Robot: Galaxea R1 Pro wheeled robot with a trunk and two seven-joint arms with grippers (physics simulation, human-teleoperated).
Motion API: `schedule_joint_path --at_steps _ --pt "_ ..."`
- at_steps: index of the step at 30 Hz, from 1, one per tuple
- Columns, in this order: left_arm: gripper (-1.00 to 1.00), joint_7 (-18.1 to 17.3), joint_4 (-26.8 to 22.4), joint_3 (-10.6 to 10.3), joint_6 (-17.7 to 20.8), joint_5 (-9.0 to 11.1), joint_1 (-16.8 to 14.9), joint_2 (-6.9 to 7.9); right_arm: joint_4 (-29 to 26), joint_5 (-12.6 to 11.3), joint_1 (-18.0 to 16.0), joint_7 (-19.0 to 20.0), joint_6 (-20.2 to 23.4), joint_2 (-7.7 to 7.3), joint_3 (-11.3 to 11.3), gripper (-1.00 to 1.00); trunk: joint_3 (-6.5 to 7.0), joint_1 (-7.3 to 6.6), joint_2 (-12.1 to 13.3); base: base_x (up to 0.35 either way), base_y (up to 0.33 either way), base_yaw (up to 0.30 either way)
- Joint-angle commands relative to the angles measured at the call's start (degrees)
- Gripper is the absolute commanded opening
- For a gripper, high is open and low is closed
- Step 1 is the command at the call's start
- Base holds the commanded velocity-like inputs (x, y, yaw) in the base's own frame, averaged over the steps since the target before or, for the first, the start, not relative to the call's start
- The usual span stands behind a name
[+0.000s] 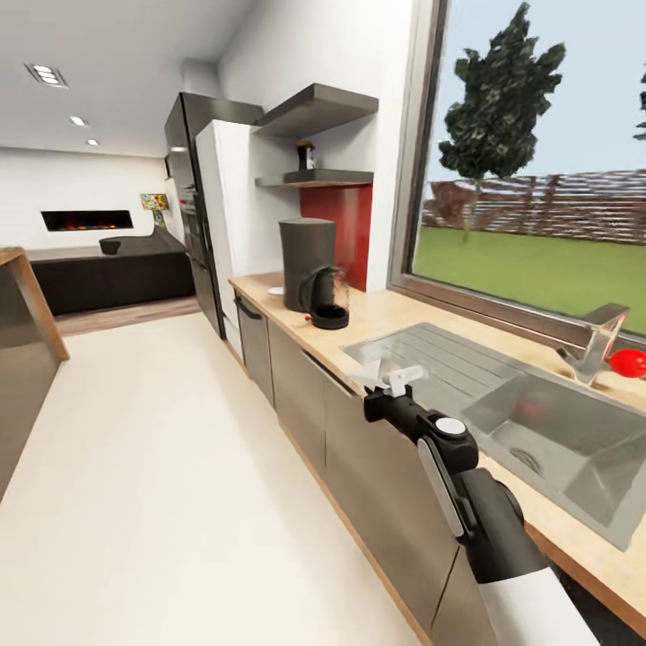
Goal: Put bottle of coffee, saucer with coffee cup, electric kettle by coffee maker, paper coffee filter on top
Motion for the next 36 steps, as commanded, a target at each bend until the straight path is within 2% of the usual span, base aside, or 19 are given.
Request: schedule_joint_path --at_steps 1,18,25,36 --pt "1.00 -0.04 -0.08 0.26 -0.07 0.04 0.04 -0.05 -0.05 -0.23 -0.05 0.13 0.36 0.03 -0.04 -1.00 -0.05 0.03 -0.03 0.160 0.275 0.270" --pt "1.00 -0.04 -0.09 0.26 -0.07 0.03 0.05 -0.05 -0.04 -0.23 -0.05 0.13 0.36 0.03 -0.04 -1.00 -0.05 0.03 -0.03 0.058 0.299 0.271" --pt "1.00 -0.04 -0.09 0.26 -0.07 0.00 0.07 -0.05 -0.04 -0.23 -0.05 0.14 0.28 0.03 -0.09 -1.00 -0.05 0.03 -0.03 0.172 0.247 0.263" --pt "1.00 -0.04 -0.08 0.26 -0.07 -0.03 0.06 -0.05 -0.04 -0.23 -0.05 0.18 0.27 0.03 -0.13 -1.00 -0.05 0.03 -0.03 0.303 0.115 0.031"
